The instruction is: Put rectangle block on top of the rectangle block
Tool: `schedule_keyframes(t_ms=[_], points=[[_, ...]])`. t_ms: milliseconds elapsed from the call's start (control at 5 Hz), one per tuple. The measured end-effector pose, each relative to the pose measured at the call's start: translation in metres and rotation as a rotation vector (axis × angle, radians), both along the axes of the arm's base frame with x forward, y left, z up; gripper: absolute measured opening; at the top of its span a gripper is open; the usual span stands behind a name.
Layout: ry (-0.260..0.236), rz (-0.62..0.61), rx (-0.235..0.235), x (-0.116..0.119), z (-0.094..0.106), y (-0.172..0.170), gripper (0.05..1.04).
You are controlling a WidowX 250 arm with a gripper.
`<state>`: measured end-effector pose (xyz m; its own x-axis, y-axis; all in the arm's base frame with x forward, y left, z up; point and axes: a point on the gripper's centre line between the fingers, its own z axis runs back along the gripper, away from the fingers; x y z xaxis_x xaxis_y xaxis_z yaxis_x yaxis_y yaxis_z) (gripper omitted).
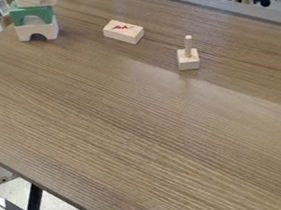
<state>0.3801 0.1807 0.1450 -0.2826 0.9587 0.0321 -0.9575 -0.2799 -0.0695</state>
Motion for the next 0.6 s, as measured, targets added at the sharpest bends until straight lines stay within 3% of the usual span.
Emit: schedule_keyframes(t_ms=[200,600], points=[[0.054,-0.002,-0.025,-0.0009,-0.0229,-0.0011,0.999],[0.066,-0.068,-0.004,-0.0013,-0.0276,0.0038,0.999]])
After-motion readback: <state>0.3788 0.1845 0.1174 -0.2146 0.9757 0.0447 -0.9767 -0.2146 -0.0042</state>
